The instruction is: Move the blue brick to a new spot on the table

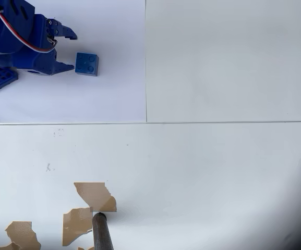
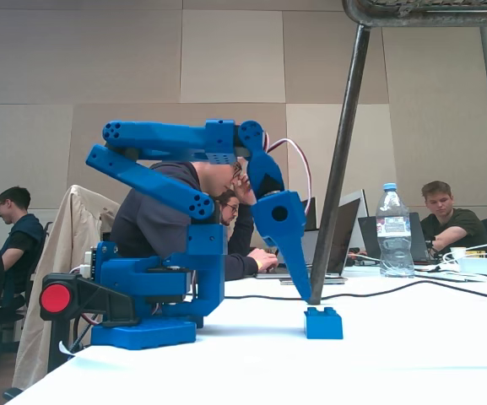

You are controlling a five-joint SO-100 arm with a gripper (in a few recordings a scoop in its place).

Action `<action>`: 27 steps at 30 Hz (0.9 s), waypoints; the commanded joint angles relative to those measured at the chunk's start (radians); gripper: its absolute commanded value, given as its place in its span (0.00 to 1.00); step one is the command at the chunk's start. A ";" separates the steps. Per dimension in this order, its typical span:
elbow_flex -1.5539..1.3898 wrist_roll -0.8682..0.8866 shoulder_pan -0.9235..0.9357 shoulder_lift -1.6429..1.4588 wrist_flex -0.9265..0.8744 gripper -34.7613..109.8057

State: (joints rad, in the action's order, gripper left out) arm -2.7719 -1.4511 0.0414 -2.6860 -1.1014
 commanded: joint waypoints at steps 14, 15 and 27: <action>0.175 -0.046 0.109 0.543 0.347 0.44; 0.179 -0.040 0.104 0.574 0.353 0.44; 0.245 0.057 0.031 0.692 0.324 0.24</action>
State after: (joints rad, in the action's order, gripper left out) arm -2.5924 -1.4281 0.0859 -2.0080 -0.7440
